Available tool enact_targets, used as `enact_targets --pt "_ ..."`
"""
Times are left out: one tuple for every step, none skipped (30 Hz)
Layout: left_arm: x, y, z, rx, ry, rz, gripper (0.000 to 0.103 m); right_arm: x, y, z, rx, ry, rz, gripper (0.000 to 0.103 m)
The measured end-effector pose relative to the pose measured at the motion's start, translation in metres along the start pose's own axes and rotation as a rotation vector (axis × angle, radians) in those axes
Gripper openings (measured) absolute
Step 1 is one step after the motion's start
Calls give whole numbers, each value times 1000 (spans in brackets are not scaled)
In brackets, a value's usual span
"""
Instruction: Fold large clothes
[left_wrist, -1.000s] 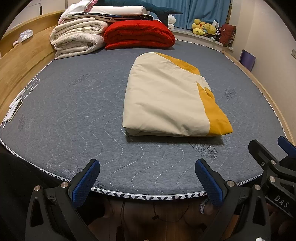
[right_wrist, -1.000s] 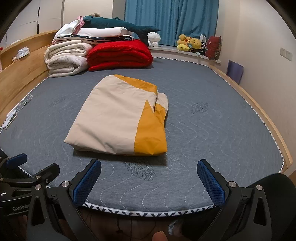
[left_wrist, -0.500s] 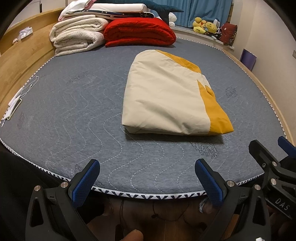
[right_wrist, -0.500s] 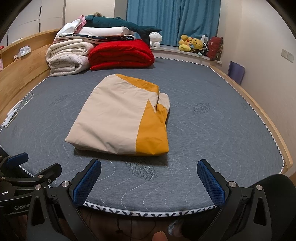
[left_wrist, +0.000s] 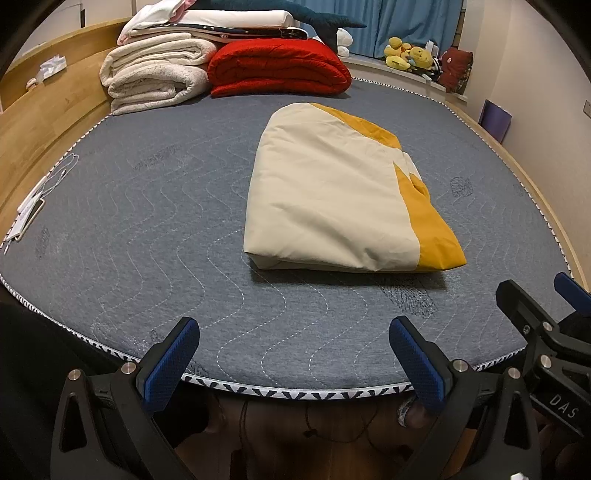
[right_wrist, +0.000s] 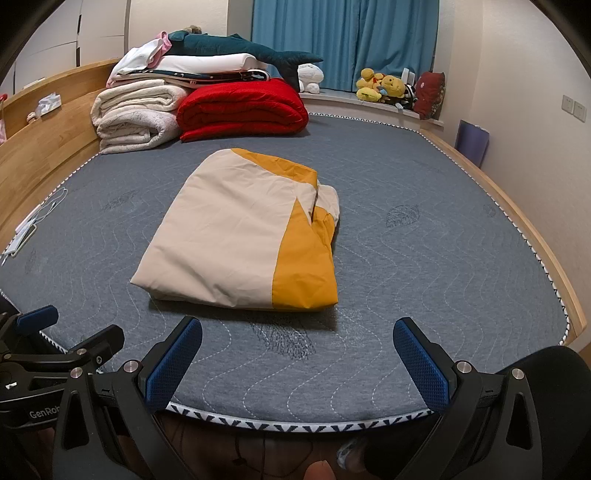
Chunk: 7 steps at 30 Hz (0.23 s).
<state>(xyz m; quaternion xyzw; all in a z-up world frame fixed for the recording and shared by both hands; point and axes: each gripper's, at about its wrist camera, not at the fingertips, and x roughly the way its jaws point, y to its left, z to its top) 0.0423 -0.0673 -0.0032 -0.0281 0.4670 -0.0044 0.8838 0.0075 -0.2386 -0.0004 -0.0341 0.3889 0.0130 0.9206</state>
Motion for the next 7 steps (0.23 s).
enact_targets --pt "0 0 0 -2 2 -1 102 0 0 0 0 0 0 103" --pt "0 0 0 -4 4 -2 102 0 1 0 -1 0 -1 103" --pt "0 0 0 -6 4 -3 102 0 0 0 0 0 -1 103" --pt "-1 0 0 -5 1 -5 101 0 0 0 0 0 0 103" --pt "-2 -1 0 0 -7 -4 100 0 0 0 0 0 2 103" --pt "-3 -2 0 3 -13 -1 100 1 -1 0 0 0 3 103" --pt "-4 -2 0 4 -16 1 100 1 -1 0 0 -1 3 103"
